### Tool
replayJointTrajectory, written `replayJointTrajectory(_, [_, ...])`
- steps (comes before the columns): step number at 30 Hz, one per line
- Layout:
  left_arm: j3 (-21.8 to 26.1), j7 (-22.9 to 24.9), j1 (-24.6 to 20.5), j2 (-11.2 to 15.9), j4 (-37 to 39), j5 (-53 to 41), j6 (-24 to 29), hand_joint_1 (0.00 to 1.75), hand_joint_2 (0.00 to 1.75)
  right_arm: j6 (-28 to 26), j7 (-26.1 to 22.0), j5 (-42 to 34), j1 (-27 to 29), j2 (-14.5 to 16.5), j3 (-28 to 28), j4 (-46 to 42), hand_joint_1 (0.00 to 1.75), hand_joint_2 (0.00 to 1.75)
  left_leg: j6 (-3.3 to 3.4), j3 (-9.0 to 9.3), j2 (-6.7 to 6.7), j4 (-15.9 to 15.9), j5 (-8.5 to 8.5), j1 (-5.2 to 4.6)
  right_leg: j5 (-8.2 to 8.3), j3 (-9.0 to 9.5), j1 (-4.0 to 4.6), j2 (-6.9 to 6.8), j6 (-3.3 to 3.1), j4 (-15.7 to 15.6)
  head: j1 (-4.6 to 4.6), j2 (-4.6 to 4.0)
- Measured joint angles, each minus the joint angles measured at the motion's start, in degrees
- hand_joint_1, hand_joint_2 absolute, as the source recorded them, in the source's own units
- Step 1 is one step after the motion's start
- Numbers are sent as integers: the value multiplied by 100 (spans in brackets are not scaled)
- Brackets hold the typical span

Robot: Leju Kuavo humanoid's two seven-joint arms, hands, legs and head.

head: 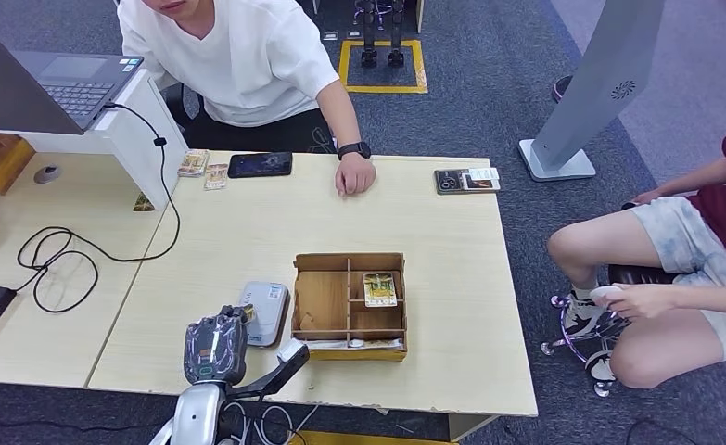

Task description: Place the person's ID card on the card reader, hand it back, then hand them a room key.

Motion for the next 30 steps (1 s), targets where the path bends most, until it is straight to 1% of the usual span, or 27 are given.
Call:
replayJointTrajectory(4, [-71, 51, -70, 6, 92, 58, -335, 175, 175, 0, -1, 74, -4, 0, 0, 0, 0, 175, 0, 1, -1, 0, 0, 0, 0, 3, 0, -2, 0, 0, 0, 0])
replayJointTrajectory(6, [-92, 62, -91, 8, 130, 80, -395, 175, 175, 0, -3, 114, -5, 0, 0, 1, 0, 175, 0, 3, -1, 0, 0, 0, 0, 5, 0, -3, 0, 0, 0, 0])
replayJointTrajectory(19, [-135, 109, -146, 10, 210, 184, -519, 175, 175, 25, -8, 121, -5, 0, 0, 1, 0, 175, 0, 18, -7, -1, 0, 0, 0, 24, 0, -8, 0, 0, 0, 0])
replayJointTrajectory(27, [-137, 111, -150, 10, 212, 230, -515, 175, 175, 24, -7, 123, -5, 0, 0, 2, 0, 175, 0, 24, -8, -1, 0, 0, -1, 30, 0, -8, 0, 0, 0, 0])
replayJointTrajectory(30, [-137, 111, -147, 10, 212, 243, -432, 175, 175, 24, -5, 121, -4, 0, 0, 2, 0, 175, 0, 25, -8, -1, 0, 0, -1, 31, 0, -8, 0, 0, 0, 0])
